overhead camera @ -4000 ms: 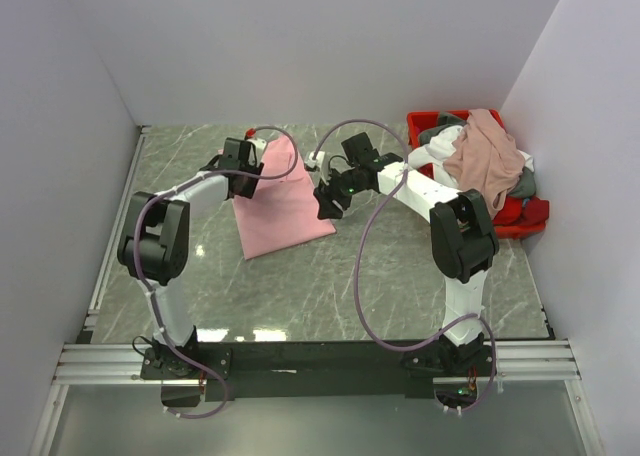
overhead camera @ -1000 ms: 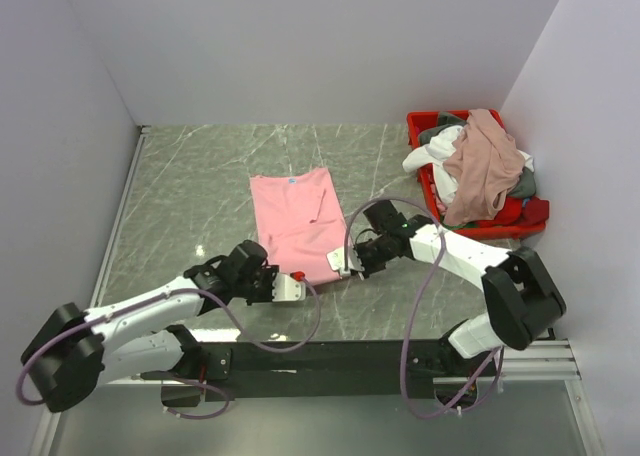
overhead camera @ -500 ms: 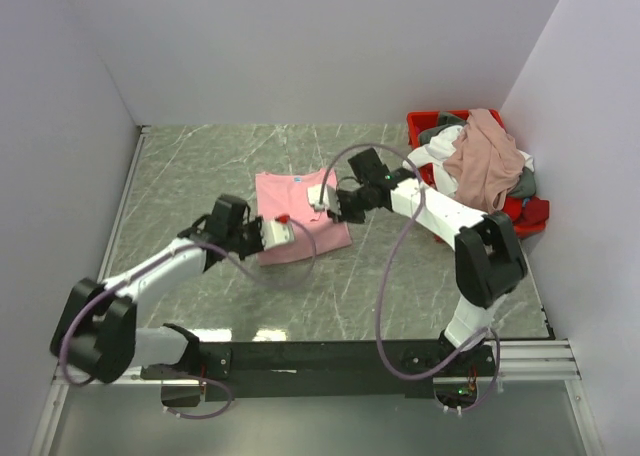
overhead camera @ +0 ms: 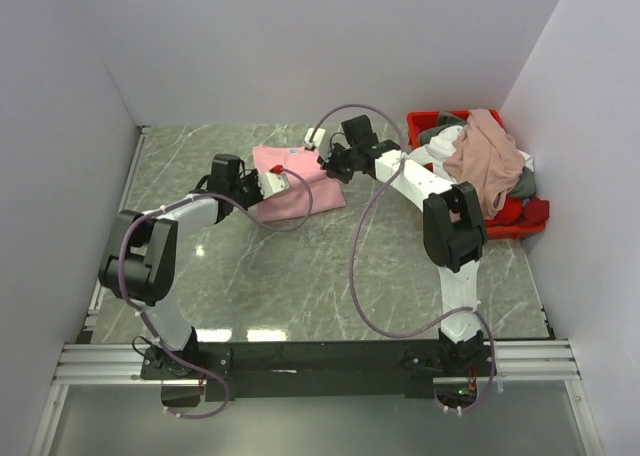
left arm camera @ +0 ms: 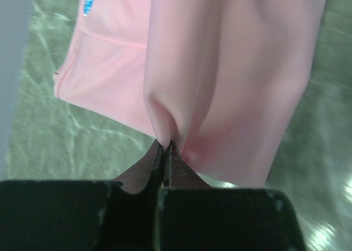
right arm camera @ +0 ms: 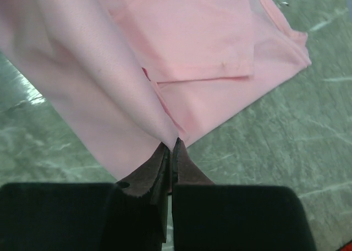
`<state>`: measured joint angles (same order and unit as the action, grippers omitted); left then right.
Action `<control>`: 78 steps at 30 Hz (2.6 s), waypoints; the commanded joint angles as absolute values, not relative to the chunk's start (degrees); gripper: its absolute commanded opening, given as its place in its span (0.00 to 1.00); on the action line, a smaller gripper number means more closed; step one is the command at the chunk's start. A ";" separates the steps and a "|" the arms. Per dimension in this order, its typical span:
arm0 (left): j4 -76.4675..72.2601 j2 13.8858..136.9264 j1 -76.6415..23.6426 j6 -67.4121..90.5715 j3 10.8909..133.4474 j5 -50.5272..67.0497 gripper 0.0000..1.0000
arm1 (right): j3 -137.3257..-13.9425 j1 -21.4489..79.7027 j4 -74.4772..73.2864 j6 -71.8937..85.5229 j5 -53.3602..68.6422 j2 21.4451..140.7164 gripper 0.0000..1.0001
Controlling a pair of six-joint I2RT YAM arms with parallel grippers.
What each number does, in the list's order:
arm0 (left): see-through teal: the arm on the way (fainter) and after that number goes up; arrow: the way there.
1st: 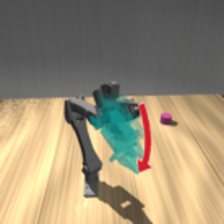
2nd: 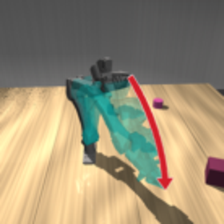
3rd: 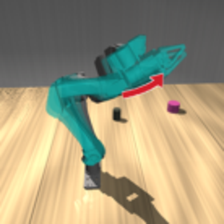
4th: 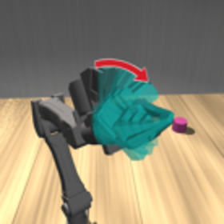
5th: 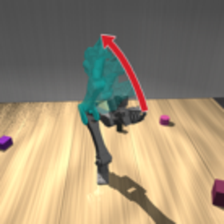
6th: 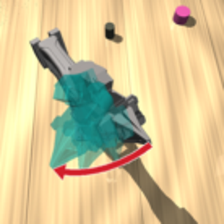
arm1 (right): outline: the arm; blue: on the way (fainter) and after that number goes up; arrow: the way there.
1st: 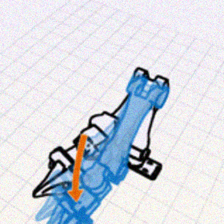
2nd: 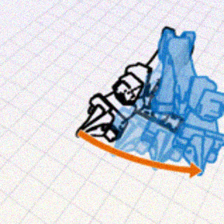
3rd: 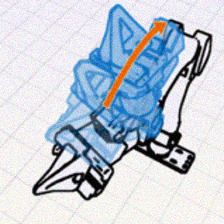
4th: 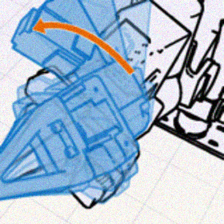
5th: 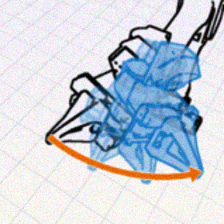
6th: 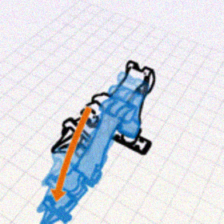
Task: Fold and stack the t-shirts
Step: Fold the tshirt
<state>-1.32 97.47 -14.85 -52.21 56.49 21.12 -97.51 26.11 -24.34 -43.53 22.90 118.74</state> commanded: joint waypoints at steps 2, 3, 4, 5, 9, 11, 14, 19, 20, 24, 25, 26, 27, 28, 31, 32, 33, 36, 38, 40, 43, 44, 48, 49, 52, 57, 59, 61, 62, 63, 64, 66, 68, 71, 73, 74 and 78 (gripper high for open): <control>-15.10 99.58 -14.33 -49.58 60.20 22.06 0.00 | -102.47 24.61 -16.70 -36.30 20.12 120.93 0.00; -16.42 99.49 -14.24 -49.48 60.38 22.93 0.00 | -102.92 24.44 -16.79 -36.47 21.26 121.02 0.00; -16.09 99.41 -14.24 -49.40 61.08 23.64 0.00 | -103.27 24.35 -17.48 -36.74 21.88 121.29 0.00; -15.39 99.23 -14.24 -50.18 61.34 24.43 0.00 | -103.10 24.26 -17.84 -37.52 23.10 120.94 0.00; -8.55 96.08 -14.41 -54.22 60.56 28.56 0.00 | -100.11 23.64 -19.24 -40.33 28.03 118.22 0.00; -3.45 94.32 -14.85 -57.11 58.54 29.35 0.00 | -97.83 23.47 -22.05 -43.66 31.10 116.29 0.00; 2.08 89.75 -16.61 -59.41 54.33 28.65 0.00 | -92.91 23.38 -25.21 -48.40 34.00 112.69 0.00; 6.06 79.12 -23.72 -57.75 44.41 24.18 0.00 | -83.26 23.38 -30.83 -53.96 36.47 106.80 0.00; 6.24 77.54 -24.77 -55.57 42.82 23.73 0.00 | -81.41 23.38 -31.37 -55.79 36.82 104.61 0.00; 4.40 71.55 -30.92 -51.86 35.17 20.40 0.00 | -72.09 23.73 -32.26 -60.02 36.04 99.33 0.00; 4.13 71.37 -31.63 -51.16 33.33 20.13 0.00 | -69.03 23.90 -32.52 -60.81 35.86 98.62 0.00; 3.78 71.19 -32.25 -49.85 32.35 19.78 0.00 | -67.43 23.99 -32.35 -61.43 35.51 97.40 0.00; 2.47 71.19 -33.56 -49.23 31.47 18.73 0.00 | -66.02 24.26 -32.26 -61.78 34.90 96.86 0.00; 2.37 71.28 -34.10 -48.78 30.42 18.29 0.00 | -63.48 24.87 -32.08 -62.14 34.37 95.81 0.00; 4.12 72.51 -35.59 -47.37 30.41 17.23 0.00 | -58.99 26.10 -31.73 -63.01 31.92 93.44 0.00; 4.65 72.68 -36.03 -46.68 30.41 16.88 0.00 | -57.93 26.89 -31.64 -63.37 31.38 92.73 0.00; 4.92 72.34 -37.34 -46.15 30.32 16.44 0.01 | -56.96 27.24 -31.38 -63.37 30.94 92.12 0.00; 5.36 70.06 -40.41 -43.34 29.62 13.63 0.18 | -53.88 27.77 -31.64 -64.60 29.27 89.92 0.01; 6.23 68.04 -41.92 -39.84 29.88 10.74 0.28 | -52.82 27.77 -32.87 -65.56 28.57 88.51 0.12; 7.03 64.35 -43.59 -36.67 31.37 8.89 0.56 | -52.04 27.69 -34.09 -66.00 28.21 86.24 0.49; 9.93 58.64 -43.95 -33.32 34.18 6.07 0.78 | -51.68 26.72 -35.24 -66.88 28.83 82.02 0.63; 10.19 56.27 -43.95 -32.35 34.80 5.46 0.82 | -51.77 26.20 -35.51 -67.23 29.26 81.13 0.64; 8.45 55.02 -43.42 -29.45 38.23 0.98 0.99 | -53.70 22.95 -37.44 -68.20 34.70 77.88 0.68; 7.57 55.63 -43.33 -28.57 39.10 0.27 0.99 | -54.40 21.98 -37.70 -68.46 35.76 77.00 0.68; 8.60 60.37 -41.93 -26.46 42.78 3.48 0.99 | -53.88 20.83 -35.70 -67.77 39.01 74.72 0.70; 14.93 62.76 -42.79 -32.42 43.43 9.15 0.89 | -43.81 20.30 -22.71 -64.43 44.03 67.60 0.85; 15.29 59.35 -45.08 -36.88 37.29 4.07 0.88 | -40.62 20.30 -16.10 -64.15 45.95 65.22 0.86; 14.07 56.70 -47.63 -38.93 30.45 2.73 0.86 | -40.16 20.83 -19.30 -69.92 46.05 66.87 0.86; 13.02 54.69 -48.25 -41.02 28.58 3.16 0.85 | -41.04 20.92 -22.21 -73.27 45.97 68.10 0.83; 11.27 53.89 -49.03 -41.74 26.74 2.64 0.83 | -41.83 21.00 -24.85 -75.91 45.71 69.59 0.77; 9.25 53.44 -49.48 -42.27 23.76 2.11 0.83 | -42.53 21.01 -26.53 -77.59 45.27 71.87 0.75; 6.07 54.31 -50.27 -43.68 22.24 1.68 0.81 | -41.76 21.35 -25.58 -77.87 43.17 73.21 0.73; 5.01 57.81 -50.45 -44.38 22.76 0.80 0.80 | -41.05 21.62 -23.12 -77.26 41.67 74.09 0.73; 1.59 62.21 -50.45 -45.09 23.47 0.18 0.80 | -41.31 21.88 -22.85 -76.82 40.87 74.97 0.73; -2.36 64.76 -50.45 -45.09 23.38 0.18 0.80 | -41.66 22.32 -21.98 -75.68 40.17 75.23 0.73; -3.50 67.30 -50.45 -44.91 23.47 0.18 0.78 | -41.57 22.41 -21.71 -75.50 39.99 75.23 0.73; -6.68 71.10 -50.54 -45.00 23.29 -2.46 0.73 | -41.92 22.67 -21.88 -75.23 39.46 75.41 0.73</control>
<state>-3.31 68.82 -50.24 -43.97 23.07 -0.62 -40.84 22.15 -23.22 -75.26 39.86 75.29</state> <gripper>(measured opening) 0.746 0.735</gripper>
